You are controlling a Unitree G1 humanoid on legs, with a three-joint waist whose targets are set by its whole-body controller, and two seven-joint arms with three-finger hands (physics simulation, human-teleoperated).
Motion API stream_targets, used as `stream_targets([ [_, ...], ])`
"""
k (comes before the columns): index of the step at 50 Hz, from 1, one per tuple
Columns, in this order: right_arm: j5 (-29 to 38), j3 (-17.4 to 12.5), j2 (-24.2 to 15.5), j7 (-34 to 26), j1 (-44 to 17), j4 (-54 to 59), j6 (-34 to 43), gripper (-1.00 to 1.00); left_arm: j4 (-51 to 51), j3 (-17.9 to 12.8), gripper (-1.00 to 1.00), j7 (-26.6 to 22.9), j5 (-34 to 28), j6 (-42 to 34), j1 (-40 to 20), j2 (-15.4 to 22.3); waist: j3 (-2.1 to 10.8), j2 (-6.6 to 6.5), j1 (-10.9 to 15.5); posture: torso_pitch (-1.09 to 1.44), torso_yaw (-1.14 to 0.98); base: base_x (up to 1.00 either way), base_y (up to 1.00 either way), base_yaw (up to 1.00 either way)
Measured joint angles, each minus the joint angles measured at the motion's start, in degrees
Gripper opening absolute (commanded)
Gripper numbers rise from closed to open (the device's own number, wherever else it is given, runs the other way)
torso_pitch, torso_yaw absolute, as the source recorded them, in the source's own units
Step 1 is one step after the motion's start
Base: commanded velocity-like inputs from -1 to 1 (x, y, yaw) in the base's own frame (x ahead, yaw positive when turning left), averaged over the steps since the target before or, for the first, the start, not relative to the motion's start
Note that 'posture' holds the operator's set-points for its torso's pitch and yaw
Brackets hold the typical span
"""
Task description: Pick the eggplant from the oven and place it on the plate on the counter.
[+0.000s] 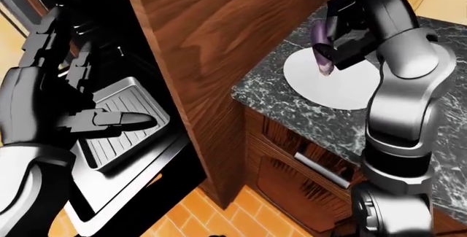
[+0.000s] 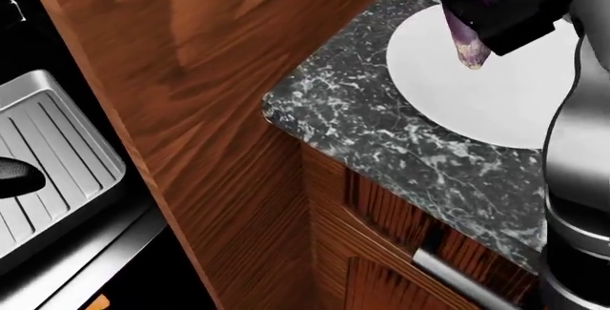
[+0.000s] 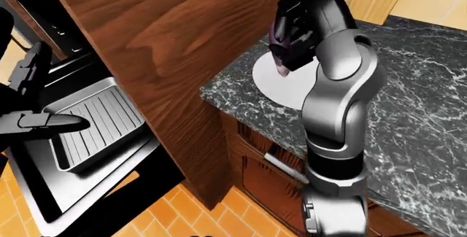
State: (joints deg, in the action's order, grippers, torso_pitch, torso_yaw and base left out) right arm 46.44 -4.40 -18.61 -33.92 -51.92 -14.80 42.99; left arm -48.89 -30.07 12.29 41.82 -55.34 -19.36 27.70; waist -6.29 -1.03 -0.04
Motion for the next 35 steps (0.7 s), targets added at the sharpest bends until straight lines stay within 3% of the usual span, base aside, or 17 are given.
stream_targets([
  [8,4.88,-0.82,-3.75,-7.4,-2.6,3.81,-0.28,-0.97,0.03,-0.31,1.0,-0.28,0.04,0.23,0.01,0.11,-0.21,-0.06,-0.32,0.1,0.0,0.0,0.0,0.0],
  [17,8.38,-0.71,-4.08,-12.32,-5.12,10.31,-2.18,-0.97,-0.18,-0.7,1.0,-0.14,0.58,0.28,0.32,0.26,-0.53,-0.59,-0.88,0.1,0.0,0.0,0.0,0.0],
  [35,8.25,0.27,-2.19,-5.88,-8.86,27.86,-9.62,-0.97,-0.36,-0.09,1.0,-0.44,-0.06,0.7,1.29,-0.22,-0.42,-0.86,-0.85,0.1,0.0,0.0,0.0,0.0],
])
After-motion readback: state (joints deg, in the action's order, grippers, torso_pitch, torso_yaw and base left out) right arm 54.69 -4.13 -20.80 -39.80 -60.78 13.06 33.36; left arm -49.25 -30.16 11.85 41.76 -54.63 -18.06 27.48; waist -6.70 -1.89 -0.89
